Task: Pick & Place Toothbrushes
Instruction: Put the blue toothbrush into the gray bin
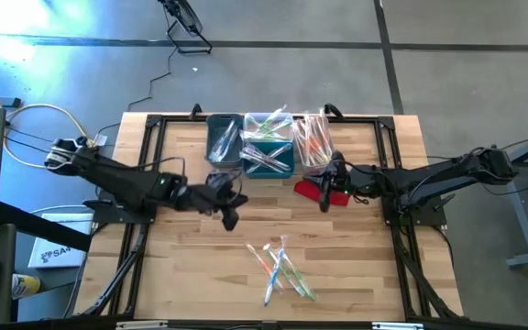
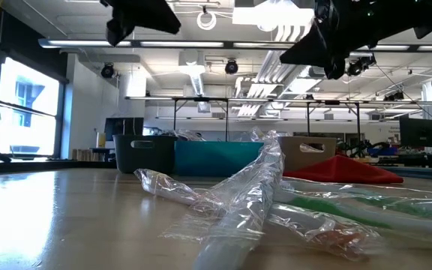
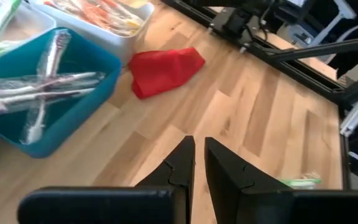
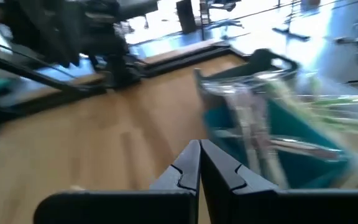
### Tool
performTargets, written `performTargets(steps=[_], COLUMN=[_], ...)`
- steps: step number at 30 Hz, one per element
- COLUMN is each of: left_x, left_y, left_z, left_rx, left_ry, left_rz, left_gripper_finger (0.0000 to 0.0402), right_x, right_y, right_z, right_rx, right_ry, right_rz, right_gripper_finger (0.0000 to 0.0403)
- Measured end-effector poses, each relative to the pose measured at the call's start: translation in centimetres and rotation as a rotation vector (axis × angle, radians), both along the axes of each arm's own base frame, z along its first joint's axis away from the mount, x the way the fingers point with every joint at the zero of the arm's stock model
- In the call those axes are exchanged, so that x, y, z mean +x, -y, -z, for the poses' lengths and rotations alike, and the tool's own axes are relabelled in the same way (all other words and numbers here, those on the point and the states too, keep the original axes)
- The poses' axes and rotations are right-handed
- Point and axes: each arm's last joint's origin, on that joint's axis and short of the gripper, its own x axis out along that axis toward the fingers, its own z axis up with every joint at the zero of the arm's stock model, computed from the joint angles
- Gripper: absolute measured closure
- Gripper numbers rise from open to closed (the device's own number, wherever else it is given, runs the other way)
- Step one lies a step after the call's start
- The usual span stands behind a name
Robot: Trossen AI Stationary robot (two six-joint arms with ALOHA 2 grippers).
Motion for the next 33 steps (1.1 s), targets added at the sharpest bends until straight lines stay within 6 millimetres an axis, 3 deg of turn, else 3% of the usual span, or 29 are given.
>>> performTargets(steps=[6,14,20,24,33], left_x=[-0.8,-0.8,-0.6,-0.3,2.0], left_y=[2.7,3.6,3.8,4.3,5.8], left_z=[-0.2,-0.8,-1.2,-1.7,-1.1], left_rx=[0.028,-0.020,-0.059,-0.166,-0.171], left_ry=[0.037,0.102,0.147,0.194,0.303], left_rz=[-0.007,0.051,0.084,0.207,0.280], left_gripper_finger=[0.0369,0.0369,0.0369,0.0369,0.0369], right_x=[0.2,0.2,0.1,0.0,-0.1], right_y=[-0.7,-1.7,-3.6,-4.1,-4.7], right_z=[-0.4,-0.8,-1.4,-2.1,-2.9], right_rx=[0.125,0.297,0.220,0.117,0.050], right_ry=[0.049,0.095,0.146,0.224,0.288], right_rz=[-0.210,-0.342,-0.421,-0.392,-0.541], right_gripper_finger=[0.0399,0.0399,0.0399,0.0399,0.0400])
